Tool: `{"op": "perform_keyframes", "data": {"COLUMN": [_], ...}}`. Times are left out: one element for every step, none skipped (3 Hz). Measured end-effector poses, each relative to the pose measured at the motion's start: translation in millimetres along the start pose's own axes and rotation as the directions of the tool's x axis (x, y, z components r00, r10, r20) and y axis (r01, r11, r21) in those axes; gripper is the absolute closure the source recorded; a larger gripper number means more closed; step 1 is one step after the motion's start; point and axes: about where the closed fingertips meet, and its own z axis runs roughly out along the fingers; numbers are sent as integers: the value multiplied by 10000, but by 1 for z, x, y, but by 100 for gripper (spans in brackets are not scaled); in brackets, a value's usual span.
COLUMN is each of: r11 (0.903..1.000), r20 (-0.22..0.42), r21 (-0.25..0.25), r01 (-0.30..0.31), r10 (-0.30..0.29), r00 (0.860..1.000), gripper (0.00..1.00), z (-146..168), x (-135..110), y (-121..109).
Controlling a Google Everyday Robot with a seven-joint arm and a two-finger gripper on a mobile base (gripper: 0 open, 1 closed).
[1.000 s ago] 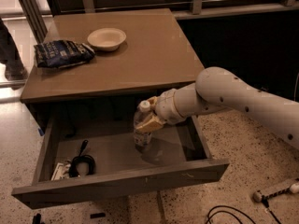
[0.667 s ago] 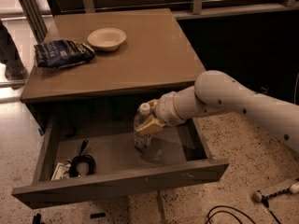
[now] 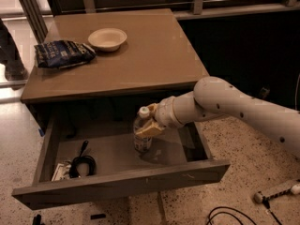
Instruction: Place blue plastic bottle into top drawer
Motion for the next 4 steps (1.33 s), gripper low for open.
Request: {"op": "perform_keyframes", "data": {"r11": [10000, 10000, 10000, 10000], "r20": [0, 0, 0, 0], "r21": [-1, -1, -2, -2], "r01": [0, 0, 0, 1], "r10": [0, 0, 0, -1], "r00": [10000, 10000, 10000, 10000], "gripper": [81, 58, 34, 11], "z": [0, 0, 0, 0], "x": [0, 0, 0, 0], "y": [0, 0, 0, 0]}}
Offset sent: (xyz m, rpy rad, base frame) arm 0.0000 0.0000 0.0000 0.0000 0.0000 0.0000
